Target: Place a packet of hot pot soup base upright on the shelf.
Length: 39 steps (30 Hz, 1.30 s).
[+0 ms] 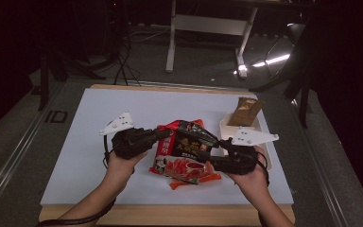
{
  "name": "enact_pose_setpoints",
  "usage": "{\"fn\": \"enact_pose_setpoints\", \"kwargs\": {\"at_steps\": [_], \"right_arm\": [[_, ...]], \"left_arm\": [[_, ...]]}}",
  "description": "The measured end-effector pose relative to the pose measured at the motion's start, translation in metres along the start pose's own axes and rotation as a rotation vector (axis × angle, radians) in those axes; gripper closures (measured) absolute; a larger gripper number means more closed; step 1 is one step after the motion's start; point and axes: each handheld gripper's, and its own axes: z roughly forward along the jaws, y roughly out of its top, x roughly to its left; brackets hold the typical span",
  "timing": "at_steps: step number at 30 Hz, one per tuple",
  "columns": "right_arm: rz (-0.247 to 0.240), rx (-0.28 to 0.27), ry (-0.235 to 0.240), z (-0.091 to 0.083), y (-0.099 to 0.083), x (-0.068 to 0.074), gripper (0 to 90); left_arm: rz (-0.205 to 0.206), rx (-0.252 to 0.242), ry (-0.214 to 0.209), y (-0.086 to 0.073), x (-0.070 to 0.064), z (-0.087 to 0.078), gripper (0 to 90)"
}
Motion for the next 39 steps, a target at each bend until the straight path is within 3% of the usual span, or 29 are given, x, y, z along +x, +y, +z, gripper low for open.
{"fn": "enact_pose_setpoints", "kwargs": {"at_steps": [4,6,10,19,22,25,27,29,34,36,39], "right_arm": [[0.026,-0.004,0.001,-0.001,0.004,-0.006,59.6],[0.012,0.012,-0.019,-0.001,0.006,-0.007,72.2],[0.009,0.017,-0.014,-0.003,0.007,-0.013,75.4],[-0.007,0.005,-0.012,-0.010,0.013,-0.014,77.0],[-0.031,-0.007,-0.015,-0.017,0.020,-0.012,77.4],[-0.037,-0.020,-0.017,-0.022,0.024,-0.012,77.5],[-0.051,-0.026,-0.026,-0.025,0.027,-0.012,77.5],[-0.054,-0.032,-0.036,-0.029,0.029,-0.014,77.4],[-0.050,-0.055,-0.053,-0.041,0.034,-0.020,77.5],[-0.051,-0.069,-0.061,-0.046,0.036,-0.022,77.4],[-0.060,-0.076,-0.082,-0.053,0.039,-0.025,77.5]], "left_arm": [[-0.006,-0.006,-0.015,0.001,-0.001,0.004,86.7],[-0.002,0.008,-0.022,0.000,-0.002,0.007,86.7],[-0.004,0.031,-0.044,0.001,0.000,0.008,86.3],[0.004,0.034,-0.079,0.004,-0.001,0.007,83.3],[-0.014,0.033,-0.118,0.006,0.001,0.006,77.4],[-0.029,0.025,-0.148,0.007,0.002,0.007,64.9],[-0.020,0.041,-0.136,0.008,0.002,0.006,52.7],[0.004,0.043,-0.110,0.007,0.001,0.003,46.2],[0.010,0.048,-0.099,0.004,0.001,-0.003,25.6],[0.025,0.055,-0.061,0.003,0.001,-0.004,16.4],[0.032,0.071,-0.036,-0.003,0.003,-0.006,10.6]]}}
